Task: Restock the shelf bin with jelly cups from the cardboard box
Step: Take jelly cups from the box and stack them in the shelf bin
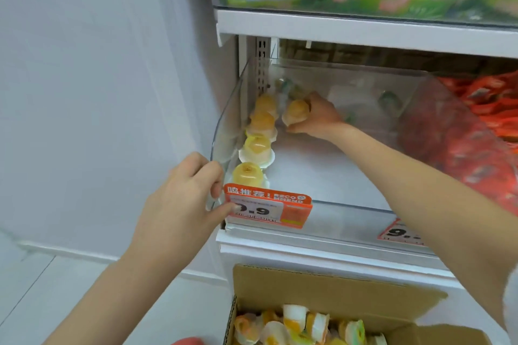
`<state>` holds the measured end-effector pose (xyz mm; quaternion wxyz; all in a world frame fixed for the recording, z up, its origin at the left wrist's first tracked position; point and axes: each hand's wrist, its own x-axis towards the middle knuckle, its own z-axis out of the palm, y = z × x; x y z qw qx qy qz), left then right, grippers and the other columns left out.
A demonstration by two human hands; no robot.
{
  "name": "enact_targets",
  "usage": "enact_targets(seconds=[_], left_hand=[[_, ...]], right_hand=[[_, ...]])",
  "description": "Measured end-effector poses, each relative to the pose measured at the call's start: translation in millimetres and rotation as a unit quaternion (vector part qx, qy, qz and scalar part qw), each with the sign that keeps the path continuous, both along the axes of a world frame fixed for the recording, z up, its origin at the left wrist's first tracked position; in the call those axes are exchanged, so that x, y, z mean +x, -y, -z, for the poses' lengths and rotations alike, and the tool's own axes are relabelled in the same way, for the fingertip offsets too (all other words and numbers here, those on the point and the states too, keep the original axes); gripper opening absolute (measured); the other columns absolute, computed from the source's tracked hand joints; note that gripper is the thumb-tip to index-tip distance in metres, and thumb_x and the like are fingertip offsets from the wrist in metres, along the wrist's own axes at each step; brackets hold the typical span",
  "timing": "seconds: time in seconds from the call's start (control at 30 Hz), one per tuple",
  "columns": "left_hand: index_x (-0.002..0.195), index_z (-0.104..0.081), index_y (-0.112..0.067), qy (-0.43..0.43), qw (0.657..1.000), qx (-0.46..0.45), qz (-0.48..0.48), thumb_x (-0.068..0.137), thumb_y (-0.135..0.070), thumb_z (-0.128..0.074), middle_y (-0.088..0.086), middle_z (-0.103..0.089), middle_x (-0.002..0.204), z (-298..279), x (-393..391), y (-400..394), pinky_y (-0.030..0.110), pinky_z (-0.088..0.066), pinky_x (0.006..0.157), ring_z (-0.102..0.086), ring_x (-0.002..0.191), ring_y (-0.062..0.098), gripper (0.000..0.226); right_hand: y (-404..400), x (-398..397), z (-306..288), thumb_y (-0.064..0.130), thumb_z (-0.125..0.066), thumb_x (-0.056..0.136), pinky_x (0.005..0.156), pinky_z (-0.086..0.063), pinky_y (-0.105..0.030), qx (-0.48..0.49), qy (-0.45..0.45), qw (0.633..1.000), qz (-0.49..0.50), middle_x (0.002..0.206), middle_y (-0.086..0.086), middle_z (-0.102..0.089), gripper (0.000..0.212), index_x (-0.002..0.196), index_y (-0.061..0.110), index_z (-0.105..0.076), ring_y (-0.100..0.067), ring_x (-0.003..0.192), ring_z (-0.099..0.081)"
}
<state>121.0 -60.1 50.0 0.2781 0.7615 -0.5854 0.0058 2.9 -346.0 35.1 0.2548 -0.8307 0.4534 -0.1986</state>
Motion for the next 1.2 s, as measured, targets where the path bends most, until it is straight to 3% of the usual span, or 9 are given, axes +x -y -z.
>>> enact_targets(seconds=[0.13, 0.2, 0.3, 0.47, 0.6, 0.73, 0.93, 1.07, 1.2], left_hand=[[0.066, -0.034, -0.028, -0.003, 1.000, -0.020, 0.003, 0.069, -0.031, -0.079, -0.012, -0.044, 0.083, 1, 1, 0, 0.034, -0.049, 0.056, -0.051, 0.075, 0.014, 0.045], [0.065, -0.033, -0.028, 0.002, 1.000, -0.026, 0.004, 0.068, -0.031, -0.080, -0.012, -0.044, 0.082, 0, 1, 1, 0.038, -0.050, 0.056, -0.051, 0.073, 0.014, 0.047], [0.065, -0.033, -0.028, 0.000, 1.000, -0.029, 0.002, 0.068, -0.029, -0.081, -0.012, -0.043, 0.081, 0, 1, 1, 0.035, -0.049, 0.056, -0.050, 0.074, 0.013, 0.048], [0.066, -0.034, -0.028, -0.009, 0.999, -0.032, 0.006, 0.069, -0.028, -0.081, -0.012, -0.042, 0.081, 2, 1, 1, 0.035, -0.050, 0.060, -0.049, 0.075, 0.013, 0.046], [0.064, -0.033, -0.028, -0.017, 0.999, -0.036, 0.014, 0.068, -0.025, -0.081, -0.013, -0.041, 0.079, 2, 2, 3, 0.039, -0.052, 0.061, -0.048, 0.073, 0.014, 0.048], [0.064, -0.034, -0.029, -0.022, 0.999, -0.038, 0.014, 0.068, -0.024, -0.082, -0.013, -0.041, 0.079, 3, 2, 3, 0.040, -0.052, 0.062, -0.048, 0.072, 0.015, 0.048], [0.064, -0.034, -0.028, -0.020, 0.999, -0.039, 0.012, 0.069, -0.024, -0.082, -0.015, -0.041, 0.079, 3, 1, 2, 0.038, -0.053, 0.062, -0.048, 0.072, 0.013, 0.048], [0.065, -0.036, -0.028, -0.022, 0.999, -0.037, 0.011, 0.069, -0.022, -0.081, -0.015, -0.041, 0.080, 3, 2, 3, 0.038, -0.053, 0.063, -0.048, 0.073, 0.012, 0.046], [0.065, -0.036, -0.027, -0.020, 0.999, -0.037, 0.013, 0.069, -0.022, -0.081, -0.014, -0.041, 0.079, 2, 1, 3, 0.037, -0.052, 0.063, -0.048, 0.073, 0.012, 0.046]], right_hand=[[8, -1, 13, 0.035, -0.084, 0.066, 0.076, -0.037, -0.020, -0.020, 0.021, 1.000, 0.000, 0.114, 0.004, -0.059, 0.078, 0.134, 0.023, -0.048, -0.019, 0.107, -0.054], [7, -4, 16, 0.030, -0.085, 0.066, 0.078, -0.038, -0.020, 0.005, 0.062, 0.998, 0.011, 0.111, 0.008, -0.056, 0.076, 0.132, 0.021, -0.048, -0.014, 0.103, -0.053], [7, -4, 19, 0.026, -0.088, 0.063, 0.077, -0.044, -0.024, 0.024, 0.104, 0.994, 0.016, 0.111, 0.003, -0.058, 0.079, 0.128, 0.017, -0.043, -0.016, 0.099, -0.056], [7, -1, 19, 0.030, -0.085, 0.066, 0.068, -0.039, -0.013, 0.009, 0.082, 0.997, 0.009, 0.104, 0.007, -0.062, 0.065, 0.122, 0.020, -0.052, -0.012, 0.095, -0.058], [5, -2, 20, 0.029, -0.083, 0.069, 0.079, -0.046, -0.025, 0.019, 0.090, 0.996, 0.014, 0.101, 0.005, -0.062, 0.063, 0.123, 0.021, -0.052, -0.016, 0.095, -0.059], [4, -2, 21, 0.028, -0.082, 0.070, 0.082, -0.048, -0.026, 0.024, 0.095, 0.995, 0.019, 0.099, 0.004, -0.062, 0.062, 0.122, 0.020, -0.051, -0.018, 0.096, -0.061], [3, -2, 20, 0.033, -0.079, 0.071, 0.072, -0.039, -0.021, 0.022, 0.089, 0.995, 0.030, 0.101, 0.004, -0.062, 0.057, 0.119, 0.020, -0.051, -0.014, 0.092, -0.056], [5, -1, 20, 0.037, -0.078, 0.069, 0.056, -0.034, -0.014, 0.015, 0.068, 0.997, 0.031, 0.098, 0.006, -0.061, 0.056, 0.115, 0.019, -0.052, -0.014, 0.090, -0.057], [6, -3, 19, 0.032, -0.079, 0.070, 0.056, -0.034, -0.011, 0.016, 0.074, 0.997, 0.033, 0.098, 0.006, -0.061, 0.053, 0.114, 0.018, -0.053, -0.012, 0.088, -0.054]])
